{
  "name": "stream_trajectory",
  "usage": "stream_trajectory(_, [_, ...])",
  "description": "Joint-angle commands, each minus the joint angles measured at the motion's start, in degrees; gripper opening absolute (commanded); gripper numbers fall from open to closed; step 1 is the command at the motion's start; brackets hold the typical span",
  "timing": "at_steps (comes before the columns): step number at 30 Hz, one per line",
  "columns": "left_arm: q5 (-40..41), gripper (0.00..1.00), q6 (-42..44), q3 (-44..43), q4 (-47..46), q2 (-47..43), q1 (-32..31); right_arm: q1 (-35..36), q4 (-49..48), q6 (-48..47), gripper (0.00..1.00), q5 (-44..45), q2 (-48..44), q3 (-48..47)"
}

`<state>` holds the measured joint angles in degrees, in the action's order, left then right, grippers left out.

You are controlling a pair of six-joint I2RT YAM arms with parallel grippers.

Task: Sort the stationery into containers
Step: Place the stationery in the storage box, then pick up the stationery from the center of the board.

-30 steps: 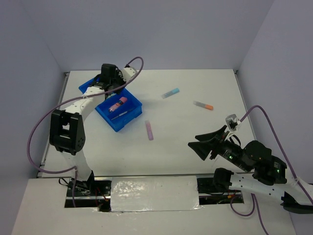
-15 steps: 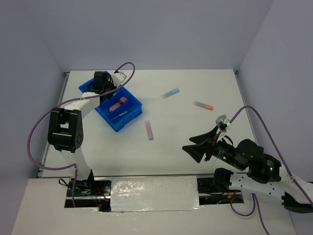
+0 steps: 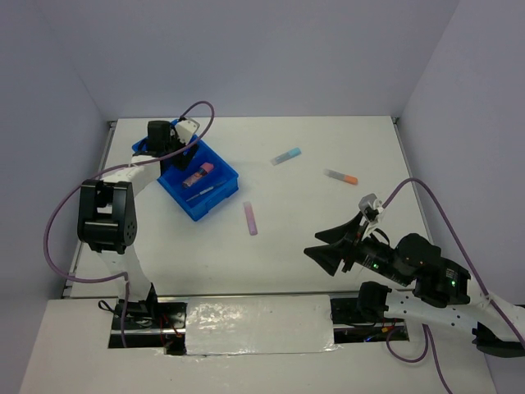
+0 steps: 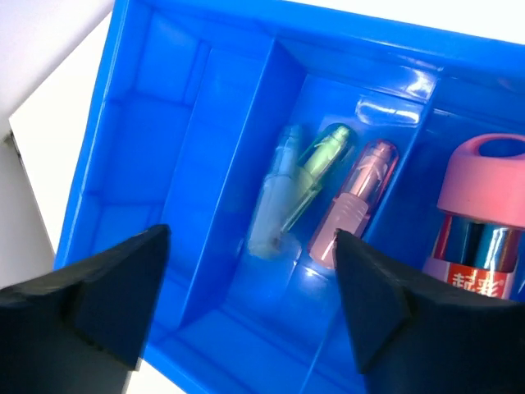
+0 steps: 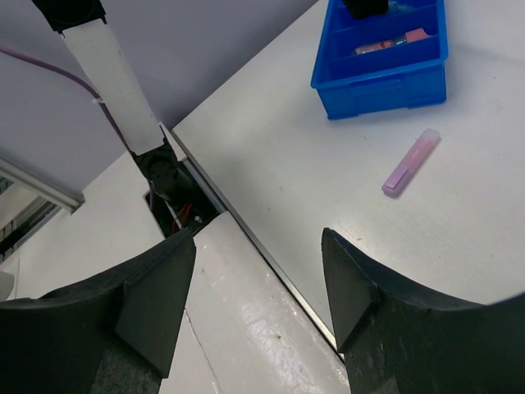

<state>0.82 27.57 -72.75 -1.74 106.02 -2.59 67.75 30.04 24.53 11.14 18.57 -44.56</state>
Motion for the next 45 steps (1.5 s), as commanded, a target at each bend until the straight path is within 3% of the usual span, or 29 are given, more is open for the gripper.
stream_trajectory(1, [-2.75,0.99,-1.64,-0.99,-2.57,-2.3,-0.05,0.37,-2.53,-0.72,0.7,-0.77,-0.29,-0.44])
stream_trajectory(7, [-2.58,0.99,-7.95,-5.72,-0.47,-6.78,-1.1,0.46,-2.18,-1.07,0.7,0.2,-0.29,-1.15])
stream_trajectory(9, [4.92,0.99,-16.64,-15.33,3.12,-7.66,-4.16,0.37,-2.27,-1.51,0.71,1.25,-0.11,-1.41])
stream_trajectory(11, [7.18,0.99,-31.2,-24.41,15.49,-7.4,-5.49,0.37,-2.71,-1.68,0.71,1.78,0.24,-1.85])
stream_trajectory(12, [3.18,0.99,-37.35,-31.07,19.54,-7.66,-5.32,0.37,-2.88,-1.68,0.71,1.96,0.33,-2.02])
stream_trajectory(13, [-0.69,0.99,-47.77,-32.44,24.1,-8.19,-4.97,0.37,-2.88,-1.6,0.71,2.13,0.42,-2.2])
stream_trajectory(14, [-6.3,0.99,-52.4,-32.19,24.15,-9.24,-4.62,0.46,-2.88,-1.51,0.71,2.74,0.59,-2.29])
stream_trajectory(15, [-12.62,0.99,-57.49,-25.93,21.45,-12.29,-3.92,0.37,-2.8,-1.42,0.71,3.01,0.59,-2.38])
stream_trajectory(16, [-26.35,0.99,-67.2,-21.08,17.07,-14.07,-3.65,0.37,-2.62,-1.42,0.71,3.19,0.85,-2.64])
stream_trajectory(17, [-31.53,0.99,-72.69,-14.42,1.46,-15.91,-3.82,0.37,-2.53,-1.25,0.71,3.28,0.94,-2.64])
stream_trajectory(18, [-35.24,0.99,-82.93,-1.91,-7.58,-19.32,-5.57,0.37,-2.45,-1.07,0.71,3.45,1.03,-2.82])
stream_trajectory(19, [-33.18,0.99,-84.86,2.48,-13.67,-21.1,-7.5,0.46,-2.36,-0.81,0.71,3.37,1.12,-2.9])
stream_trajectory(20, [-29.34,0.99,-83.57,4.7,-11.47,-22.33,-9.95,0.37,-2.27,-0.8,0.71,3.19,1.21,-2.99])
stream_trajectory(21, [-23.47,0.99,-77.29,3.77,-5.62,-24.26,-16.85,0.46,-2.09,-0.63,0.71,3.1,1.29,-3.17])
stream_trajectory(22, [-15.75,0.99,-75.06,2.54,0.36,-24.89,-21.27,0.37,-2.01,-0.19,0.71,3.36,1.38,-3.43])
stream_trajectory(23, [-1.32,0.99,-73.64,1.57,7.47,-25.24,-25.67,0.37,-1.74,-0.1,0.71,3.37,1.3,-3.52])
stream_trajectory(24, [5.35,0.99,-72.84,0.95,9.54,-25.07,-32.85,0.37,-1.65,0.25,0.71,3.54,1.12,-3.61])
stream_trajectory(26, [17.83,0.99,-74.67,1.64,14.19,-24.02,-38.77,0.46,-1.65,0.95,0.71,3.72,0.68,-3.52])
stream_trajectory(32, [27.98,0.99,-80.21,3.84,19.22,-13.5,-45.65,0.37,-1.04,1.39,0.71,4.59,0.59,-3.43])
stream_trajectory(36, [31.95,0.99,-85.92,0.25,27.9,-5.4,-47.07,0.37,-1.3,1.13,0.71,4.77,0.68,-3.52])
stream_trajectory(45, [34.16,0.99,-90.06,-4.68,33.38,4.2,-48.03,0.37,-1.74,1.13,0.71,4.86,1.47,-2.29])
